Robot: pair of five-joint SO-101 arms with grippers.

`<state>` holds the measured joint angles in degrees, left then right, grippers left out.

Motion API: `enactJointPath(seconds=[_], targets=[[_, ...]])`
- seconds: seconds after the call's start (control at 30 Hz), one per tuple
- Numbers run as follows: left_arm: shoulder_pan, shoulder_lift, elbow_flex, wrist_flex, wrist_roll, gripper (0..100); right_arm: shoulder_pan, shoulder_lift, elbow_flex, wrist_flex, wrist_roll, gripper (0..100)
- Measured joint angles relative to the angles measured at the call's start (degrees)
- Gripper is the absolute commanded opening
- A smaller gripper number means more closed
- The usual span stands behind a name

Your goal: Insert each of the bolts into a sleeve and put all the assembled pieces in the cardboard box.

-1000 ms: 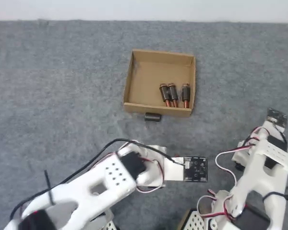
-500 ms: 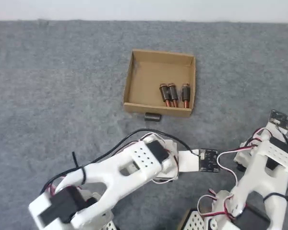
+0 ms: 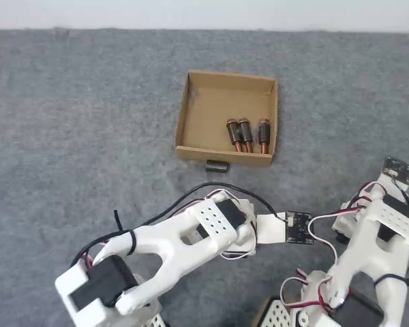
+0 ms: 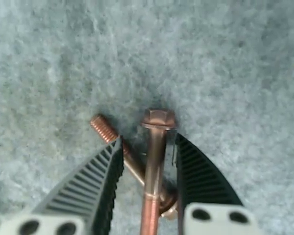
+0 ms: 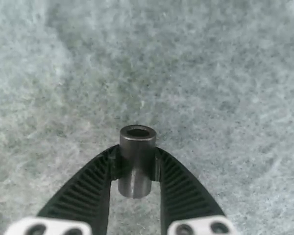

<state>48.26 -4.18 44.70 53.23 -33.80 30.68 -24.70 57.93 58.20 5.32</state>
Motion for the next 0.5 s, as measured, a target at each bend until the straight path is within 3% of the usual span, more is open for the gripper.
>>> enactJointPath(seconds=[0.13,0.27,0.5], targets=[[0.4,2.4,-1.3,-0.8,1.9,4,0.0,0.0,0.0,0.0,0.0,0.6],[1.2,7.0,-4.4,-0.4,6.8,3,0.0,0.0,0.0,0.0,0.0,0.6],[1.3,9.3,-7.6,1.8,7.2,3,-0.6,0.0,0.0,0.0,0.0,0.6]])
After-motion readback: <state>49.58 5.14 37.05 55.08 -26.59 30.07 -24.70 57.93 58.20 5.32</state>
